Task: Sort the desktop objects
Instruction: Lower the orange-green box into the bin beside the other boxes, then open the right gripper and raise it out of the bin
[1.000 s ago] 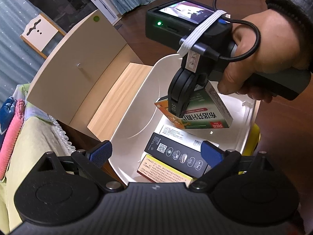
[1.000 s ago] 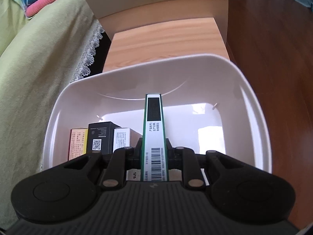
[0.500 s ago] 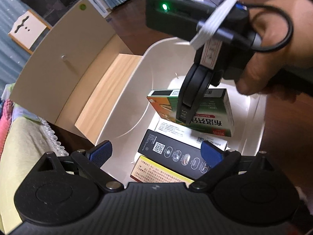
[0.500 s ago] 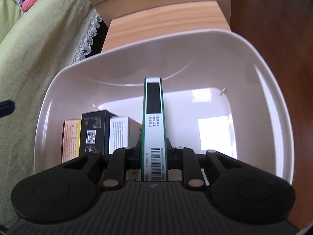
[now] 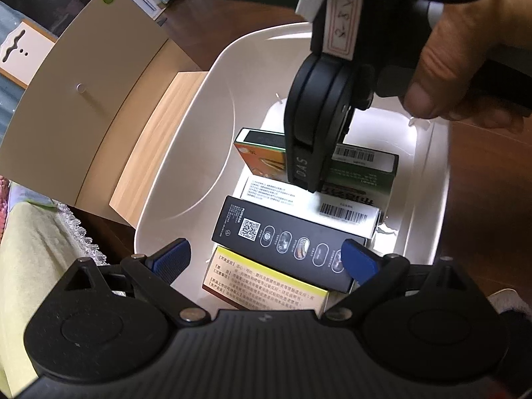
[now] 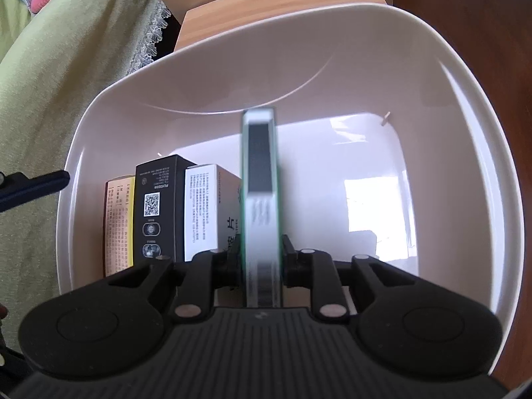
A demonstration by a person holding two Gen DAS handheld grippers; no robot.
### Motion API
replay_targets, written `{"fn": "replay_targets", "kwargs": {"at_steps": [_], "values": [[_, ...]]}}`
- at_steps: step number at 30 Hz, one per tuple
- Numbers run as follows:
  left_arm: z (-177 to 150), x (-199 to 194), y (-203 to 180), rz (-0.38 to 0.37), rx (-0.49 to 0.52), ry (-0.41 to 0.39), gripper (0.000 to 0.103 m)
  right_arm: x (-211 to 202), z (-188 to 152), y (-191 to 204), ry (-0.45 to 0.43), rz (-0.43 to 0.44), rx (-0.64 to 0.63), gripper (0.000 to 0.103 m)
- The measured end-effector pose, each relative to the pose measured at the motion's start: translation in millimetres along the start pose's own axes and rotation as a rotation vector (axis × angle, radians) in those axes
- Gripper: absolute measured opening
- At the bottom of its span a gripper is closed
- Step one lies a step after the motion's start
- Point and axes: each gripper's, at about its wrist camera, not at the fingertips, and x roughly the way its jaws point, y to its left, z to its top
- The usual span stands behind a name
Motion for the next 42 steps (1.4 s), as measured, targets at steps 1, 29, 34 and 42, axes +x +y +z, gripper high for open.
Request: {"fn": "replay_targets", "kwargs": {"at_steps": [1, 29, 34, 42], "values": [[0, 0, 0, 0.002, -0.002, -0.001, 0.098, -1, 0, 0, -0.002, 0.002, 0.002, 0.021], [-4, -4, -3, 0.009, 0.005, 0.009, 0.098, -40, 1, -6, -0.082, 0.014, -0.065, 0.032], [-3, -4, -2, 0.011, 0.003, 0.009, 0.098, -41, 1, -6, -0.078, 0.016, -0.066, 0.032], [-2, -4, -3, 0.01, 0.004, 0.011, 0.098, -46, -4, -6, -0.084, 0.007, -0.069, 0.032]]}}
